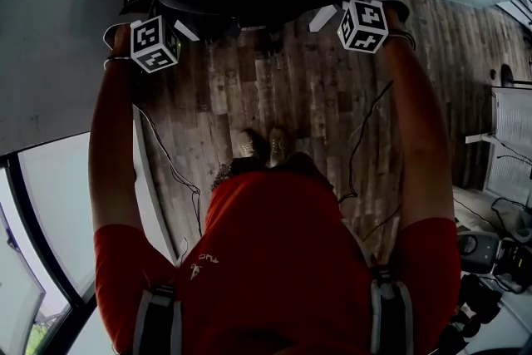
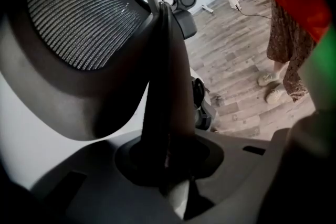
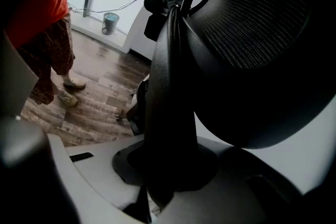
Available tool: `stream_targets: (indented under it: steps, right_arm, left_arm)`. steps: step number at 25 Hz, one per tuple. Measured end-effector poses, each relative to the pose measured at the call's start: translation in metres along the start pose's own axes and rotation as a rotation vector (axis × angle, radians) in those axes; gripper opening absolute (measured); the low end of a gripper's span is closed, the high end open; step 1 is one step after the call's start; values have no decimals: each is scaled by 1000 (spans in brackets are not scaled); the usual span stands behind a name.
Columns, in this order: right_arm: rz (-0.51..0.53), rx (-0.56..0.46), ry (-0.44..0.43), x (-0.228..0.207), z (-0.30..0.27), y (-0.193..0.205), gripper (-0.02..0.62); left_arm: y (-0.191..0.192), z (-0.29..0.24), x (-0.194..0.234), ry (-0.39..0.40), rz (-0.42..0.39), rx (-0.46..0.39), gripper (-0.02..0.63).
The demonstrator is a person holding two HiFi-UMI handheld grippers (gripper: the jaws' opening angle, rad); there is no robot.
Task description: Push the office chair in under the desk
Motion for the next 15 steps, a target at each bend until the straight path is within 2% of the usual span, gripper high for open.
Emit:
stream_targets:
  steps: [5, 10, 15]
  right_arm:
    - [17, -11, 11, -1, -1, 5, 80]
    - [-9, -27, 16, 1, 0, 7, 92]
    - [-43, -17, 21, -4, 11, 12, 187]
  left_arm:
    - [-5, 0, -3, -17, 22, -4, 94]
    - [-6, 2, -6, -16, 84, -19, 151]
    - [-5, 12, -8, -40, 99, -32, 226]
Point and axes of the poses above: the fingertips, and each gripper's own axes: z backward along the fingers, x to its left, y out of its underside, the point moved 9 cm from there along z, backward along the fingers, and after that the axes turned 8 degrees about x, right-handed, at the moved point
